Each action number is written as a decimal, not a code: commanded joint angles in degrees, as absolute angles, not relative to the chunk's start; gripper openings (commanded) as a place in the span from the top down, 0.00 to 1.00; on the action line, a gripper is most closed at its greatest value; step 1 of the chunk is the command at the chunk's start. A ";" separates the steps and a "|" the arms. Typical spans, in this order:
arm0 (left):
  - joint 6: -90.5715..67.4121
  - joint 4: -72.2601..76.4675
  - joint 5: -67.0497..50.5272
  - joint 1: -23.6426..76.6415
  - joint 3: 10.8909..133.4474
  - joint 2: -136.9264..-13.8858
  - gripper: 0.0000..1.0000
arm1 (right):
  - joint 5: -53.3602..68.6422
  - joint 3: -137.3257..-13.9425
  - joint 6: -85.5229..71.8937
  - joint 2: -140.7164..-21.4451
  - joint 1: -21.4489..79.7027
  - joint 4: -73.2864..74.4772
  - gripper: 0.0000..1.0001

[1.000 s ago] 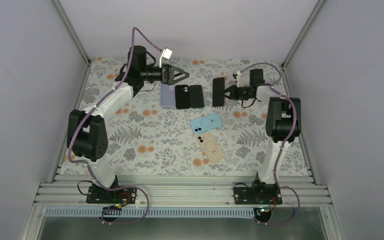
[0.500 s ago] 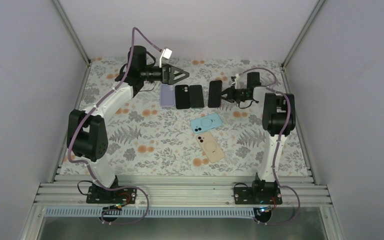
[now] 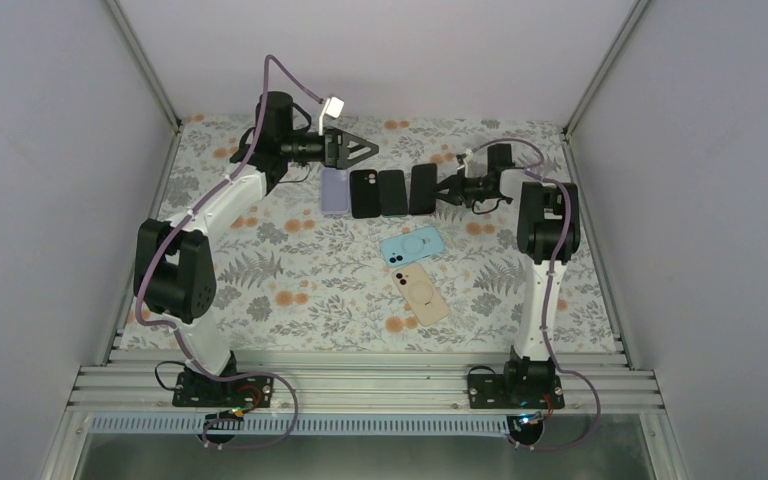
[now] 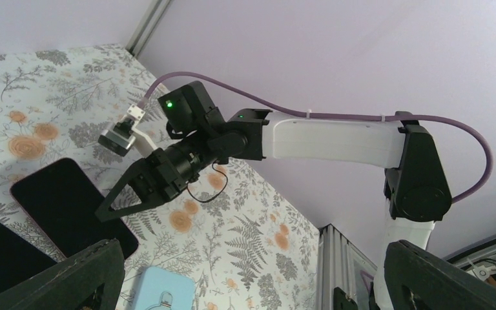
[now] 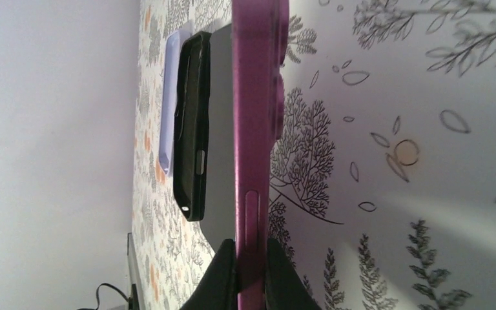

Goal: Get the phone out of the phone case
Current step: Place the phone at the center of the board.

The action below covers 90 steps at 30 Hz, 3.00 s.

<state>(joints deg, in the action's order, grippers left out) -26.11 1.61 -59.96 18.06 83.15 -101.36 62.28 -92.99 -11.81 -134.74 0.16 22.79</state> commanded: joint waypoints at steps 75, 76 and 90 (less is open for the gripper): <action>-24.58 1.48 -57.53 16.67 82.99 -100.92 0.00 | 47.69 -102.90 -5.05 -135.83 4.21 31.22 0.13; -24.22 1.33 -57.23 16.62 82.91 -100.67 0.00 | 46.45 -102.86 -4.22 -135.15 4.35 31.54 0.10; -20.85 -1.07 -53.13 16.69 81.45 -97.02 0.00 | 42.41 -96.87 14.88 -122.96 5.32 37.20 0.01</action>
<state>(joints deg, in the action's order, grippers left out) -23.31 -0.58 -54.70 16.86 82.15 -100.09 43.22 -100.92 3.99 -130.04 4.91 35.05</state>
